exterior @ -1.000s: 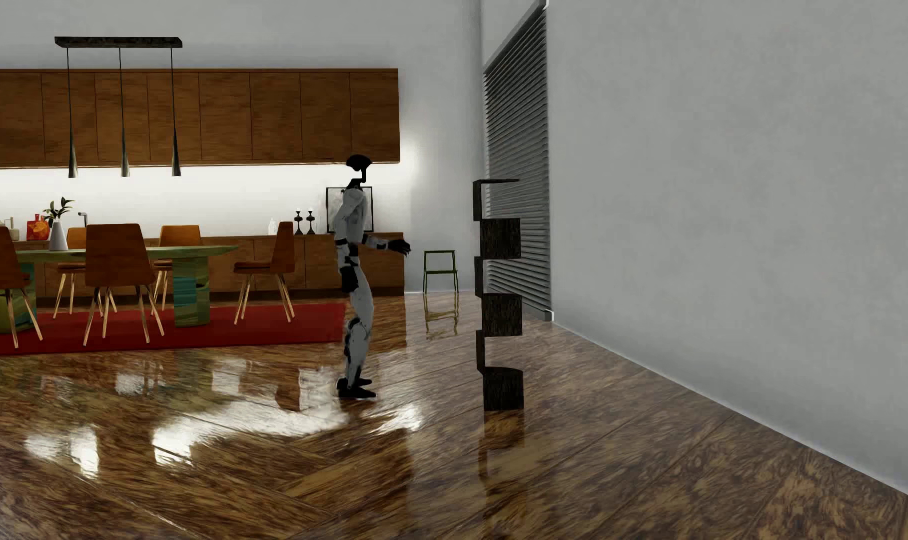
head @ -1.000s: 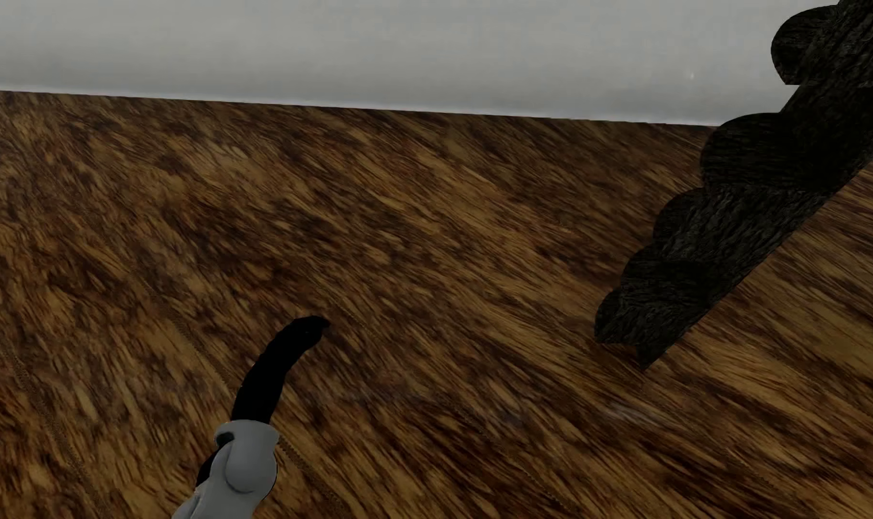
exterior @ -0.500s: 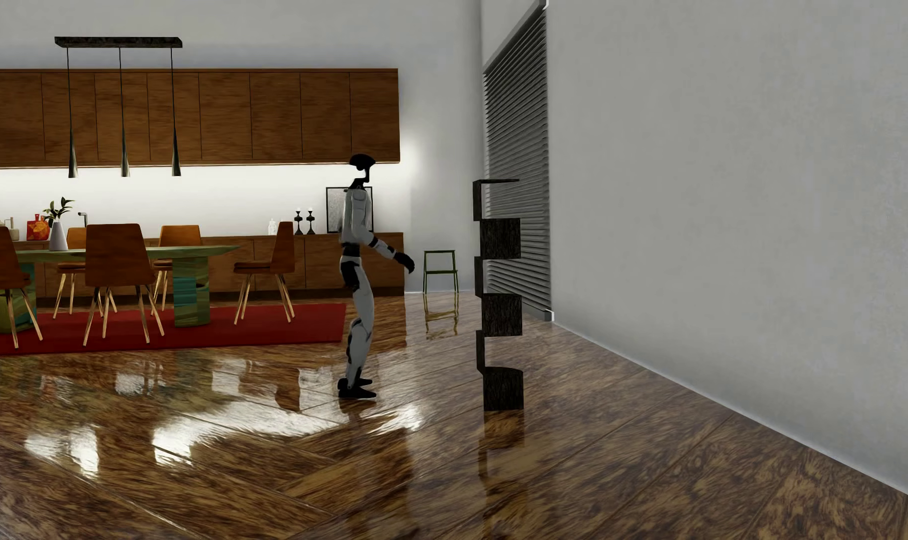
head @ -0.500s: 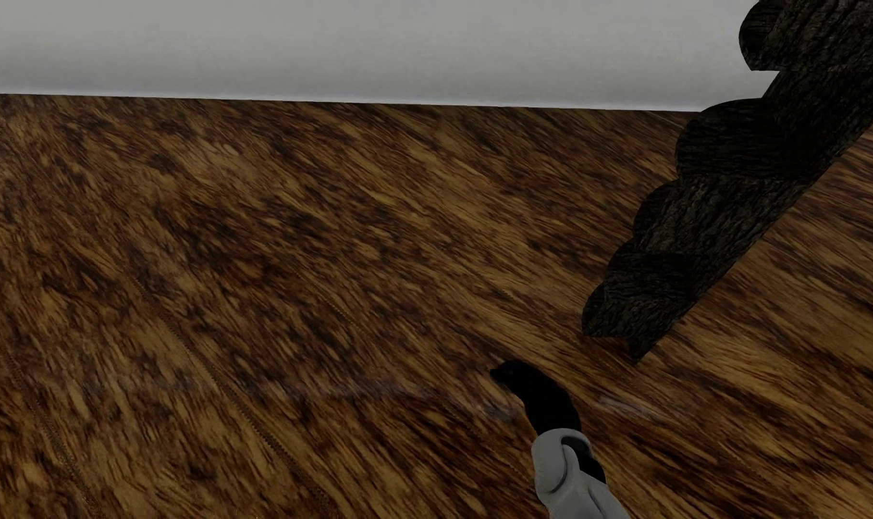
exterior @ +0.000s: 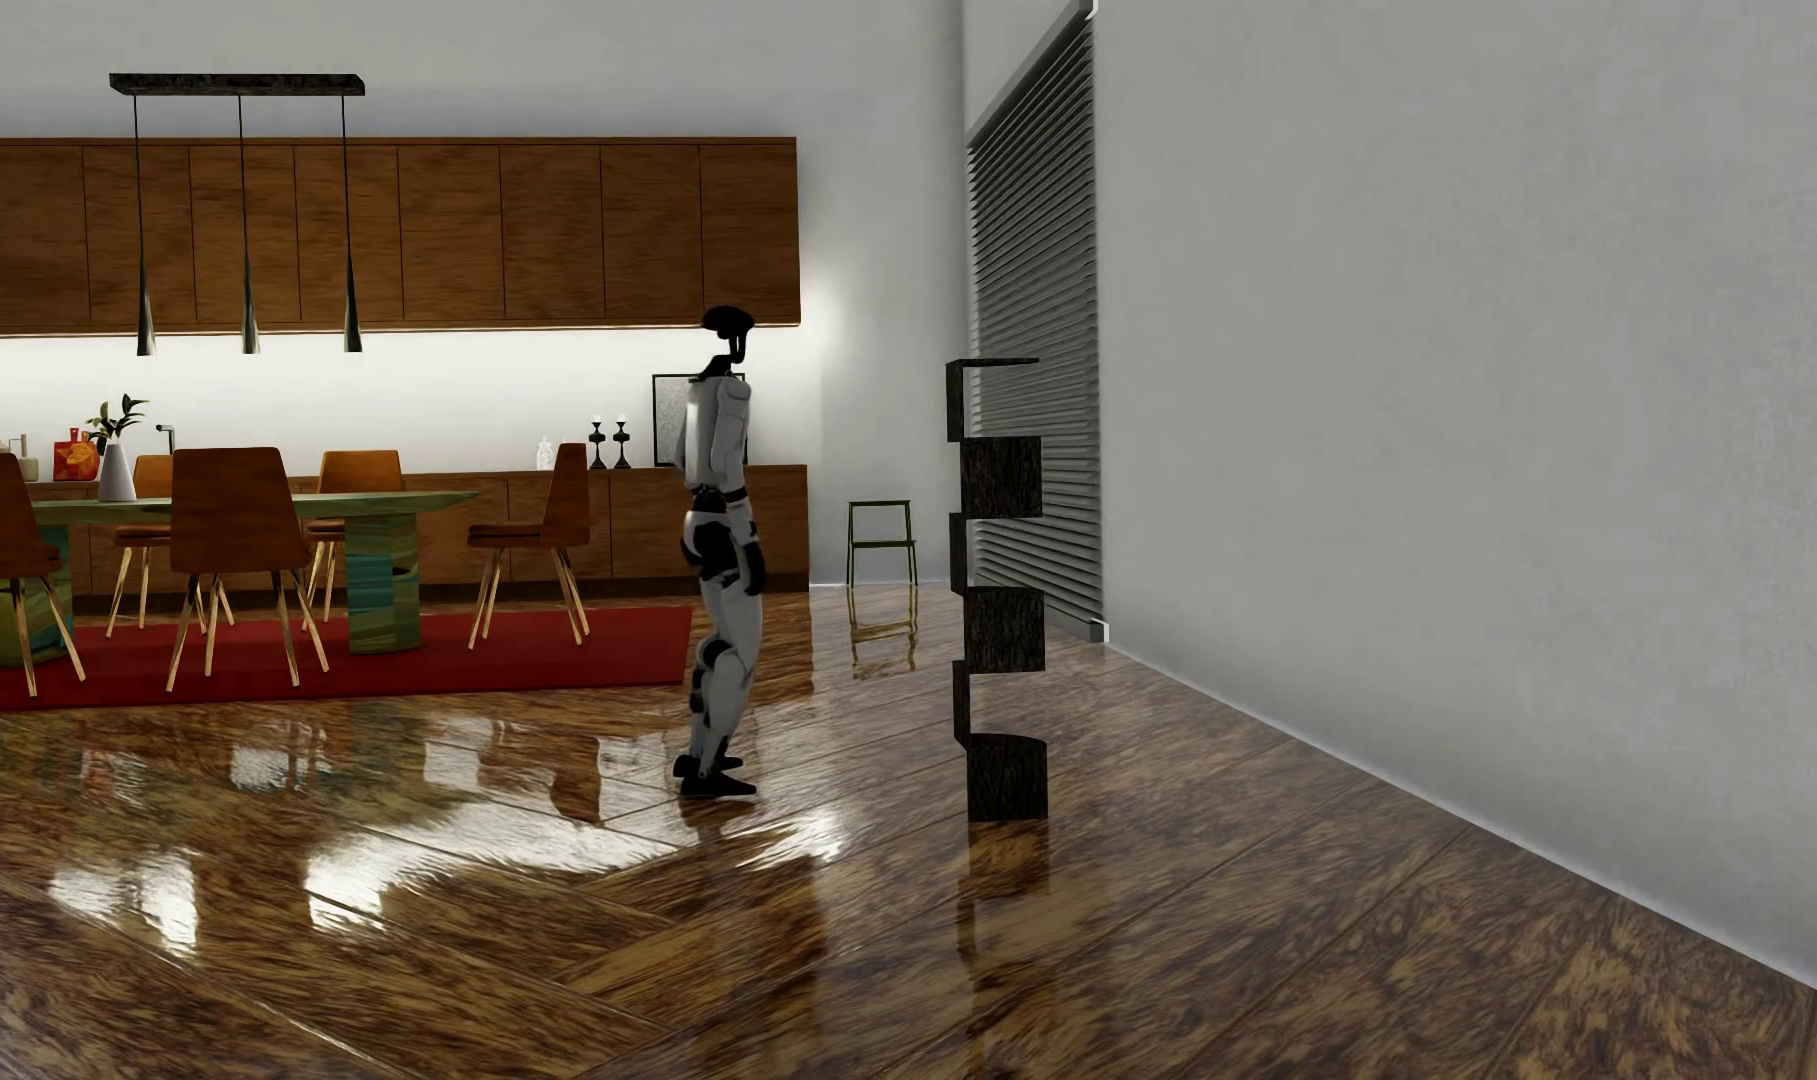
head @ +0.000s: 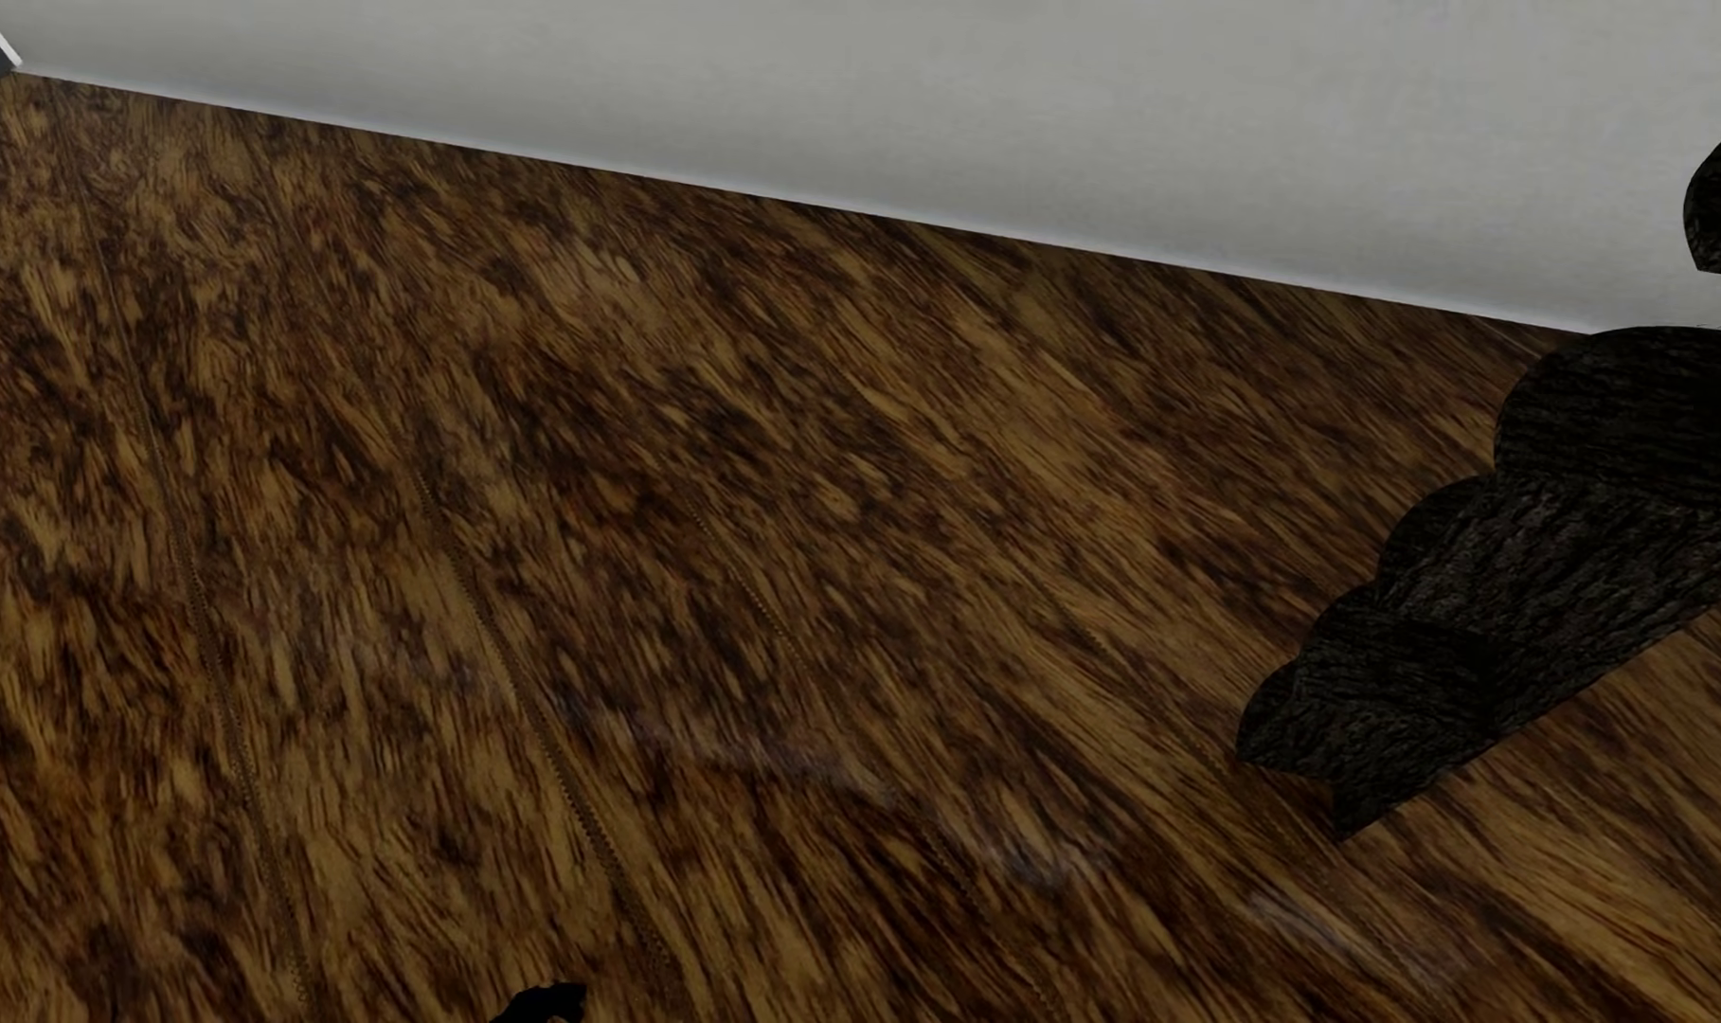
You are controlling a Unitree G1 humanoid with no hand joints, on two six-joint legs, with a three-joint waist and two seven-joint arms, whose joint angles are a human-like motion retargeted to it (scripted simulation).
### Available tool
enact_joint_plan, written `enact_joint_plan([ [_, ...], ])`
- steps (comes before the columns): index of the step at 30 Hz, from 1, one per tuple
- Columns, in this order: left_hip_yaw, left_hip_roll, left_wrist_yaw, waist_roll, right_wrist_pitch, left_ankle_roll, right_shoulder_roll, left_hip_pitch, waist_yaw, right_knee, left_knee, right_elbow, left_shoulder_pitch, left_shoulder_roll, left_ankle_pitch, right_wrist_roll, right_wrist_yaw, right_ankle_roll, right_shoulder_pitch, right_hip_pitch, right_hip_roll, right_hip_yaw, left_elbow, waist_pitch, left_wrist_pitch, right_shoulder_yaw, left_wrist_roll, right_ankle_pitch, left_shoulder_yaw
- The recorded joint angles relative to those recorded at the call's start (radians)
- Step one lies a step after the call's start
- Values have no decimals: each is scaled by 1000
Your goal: Walk to the shelves
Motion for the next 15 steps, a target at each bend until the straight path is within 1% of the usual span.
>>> enact_joint_plan([
  [3, 10, 9, -26, -1, 2, -3, -3, 10, -18, 23, 9, -25, -7, 8, -9, 9, -17, -1, -15, -1, 1, 9, 46, -3, 21, -4, 13, -12, -25],
  [4, 16, 14, -30, -1, -9, -4, -12, 12, -23, 29, 15, -34, -6, 14, -12, 8, -18, -2, -27, -3, 3, 14, 60, -3, 28, -2, 13, -14, -26],
  [7, 35, 29, -7, -2, -31, -5, -15, 15, -31, 47, 40, -69, -5, 26, -23, -7, -19, -3, -91, -10, 11, 37, 82, -1, 61, 4, 22, -22, -30],
  [11, 73, 51, 2, -1, -62, -3, -17, 21, -36, 50, 55, -148, 29, 63, -31, -22, -10, -5, -152, -15, 26, 63, 70, -1, 64, -5, 5, -24, -14],
  [15, 99, 59, -8, 0, -99, 3, -25, 20, -41, 65, 60, -231, 56, 75, -30, -44, -28, -10, -134, -28, 28, 78, 61, 4, 71, -43, -8, -21, -13],
])
